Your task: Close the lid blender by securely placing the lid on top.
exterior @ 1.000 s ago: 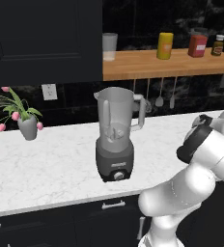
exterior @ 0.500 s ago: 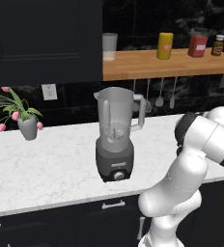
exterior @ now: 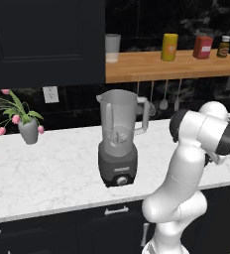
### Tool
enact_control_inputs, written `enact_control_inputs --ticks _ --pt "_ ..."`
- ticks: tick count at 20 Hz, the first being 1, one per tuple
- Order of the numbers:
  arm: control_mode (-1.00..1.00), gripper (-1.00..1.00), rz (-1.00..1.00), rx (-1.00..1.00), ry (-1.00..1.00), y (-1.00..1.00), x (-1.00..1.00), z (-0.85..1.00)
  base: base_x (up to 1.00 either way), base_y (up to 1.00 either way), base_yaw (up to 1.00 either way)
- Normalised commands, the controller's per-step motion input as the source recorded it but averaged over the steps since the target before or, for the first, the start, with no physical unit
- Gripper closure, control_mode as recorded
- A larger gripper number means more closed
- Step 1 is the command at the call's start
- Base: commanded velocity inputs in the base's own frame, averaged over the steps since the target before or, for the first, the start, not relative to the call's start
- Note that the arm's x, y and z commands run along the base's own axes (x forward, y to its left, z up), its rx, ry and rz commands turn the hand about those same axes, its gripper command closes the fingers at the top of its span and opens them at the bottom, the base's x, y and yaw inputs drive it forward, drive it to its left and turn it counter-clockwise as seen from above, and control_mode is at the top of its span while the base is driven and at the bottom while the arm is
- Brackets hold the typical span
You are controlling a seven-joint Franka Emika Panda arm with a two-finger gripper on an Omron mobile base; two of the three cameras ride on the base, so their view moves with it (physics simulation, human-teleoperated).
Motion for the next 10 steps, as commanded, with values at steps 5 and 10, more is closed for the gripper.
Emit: enact_control_inputs --ticks 5,10 --pt "-1.0 -1.0 0.0 0.0 0.02 0.0 0.11 -0.41 0.0 0.0 0.0" --pt "-1.0 1.0 0.0 0.0 0.02 0.0 0.0 -0.59 0.0 0.0 0.0"
